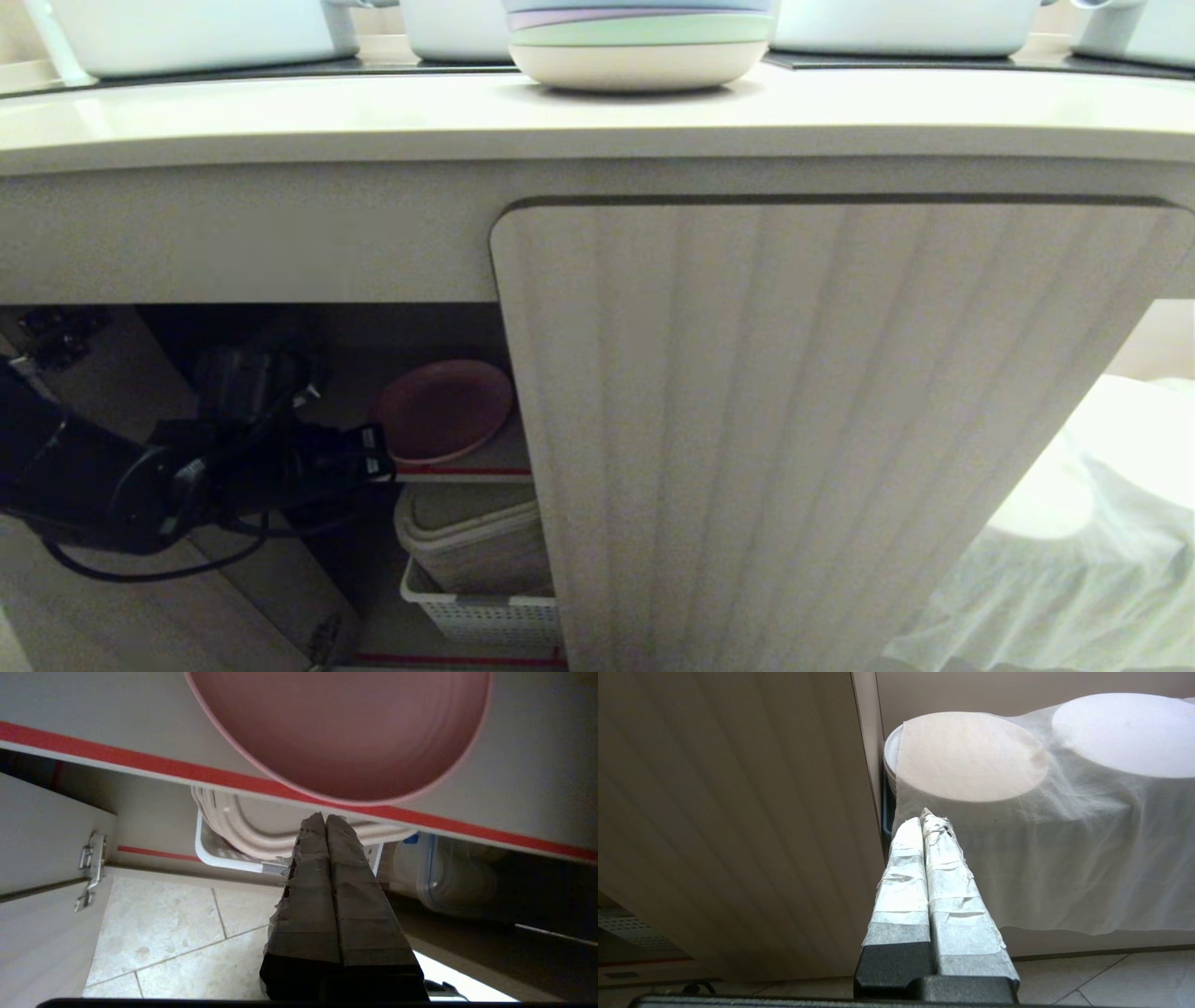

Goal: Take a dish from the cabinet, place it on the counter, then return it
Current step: Take the plate from the cabinet

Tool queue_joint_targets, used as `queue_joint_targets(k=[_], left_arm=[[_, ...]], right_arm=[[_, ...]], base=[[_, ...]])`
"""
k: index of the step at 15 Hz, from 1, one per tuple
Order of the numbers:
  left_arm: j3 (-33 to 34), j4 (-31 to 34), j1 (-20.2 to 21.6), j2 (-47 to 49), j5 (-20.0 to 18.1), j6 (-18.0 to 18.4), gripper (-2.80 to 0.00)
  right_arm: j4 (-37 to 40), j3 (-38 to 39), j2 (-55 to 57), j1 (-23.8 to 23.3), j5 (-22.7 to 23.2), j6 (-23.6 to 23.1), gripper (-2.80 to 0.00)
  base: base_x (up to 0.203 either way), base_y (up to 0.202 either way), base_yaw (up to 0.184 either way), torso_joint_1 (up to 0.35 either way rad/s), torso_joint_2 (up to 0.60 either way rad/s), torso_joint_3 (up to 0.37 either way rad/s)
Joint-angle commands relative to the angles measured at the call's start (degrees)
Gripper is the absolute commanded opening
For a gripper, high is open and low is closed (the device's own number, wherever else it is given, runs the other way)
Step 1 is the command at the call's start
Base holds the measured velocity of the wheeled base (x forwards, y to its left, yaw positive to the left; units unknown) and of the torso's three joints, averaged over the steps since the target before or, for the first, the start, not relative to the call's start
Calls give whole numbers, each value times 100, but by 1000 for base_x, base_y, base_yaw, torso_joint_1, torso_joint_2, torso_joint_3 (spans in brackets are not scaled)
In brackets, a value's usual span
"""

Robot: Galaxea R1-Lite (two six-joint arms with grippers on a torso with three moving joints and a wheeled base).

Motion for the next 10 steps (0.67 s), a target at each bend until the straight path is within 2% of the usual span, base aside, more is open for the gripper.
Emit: queue_joint_targets(k=[1,10], left_arm=[[-40,-29,8,140,0,-17,-280],[-409,-25,130,398,0,-228,-280]], right_arm=[[-6,0,0,1,-2,2,-280],[3,0,0,1,-2,2,-280]], base=[[0,0,0,0,0,0],[0,0,0,0,0,0]])
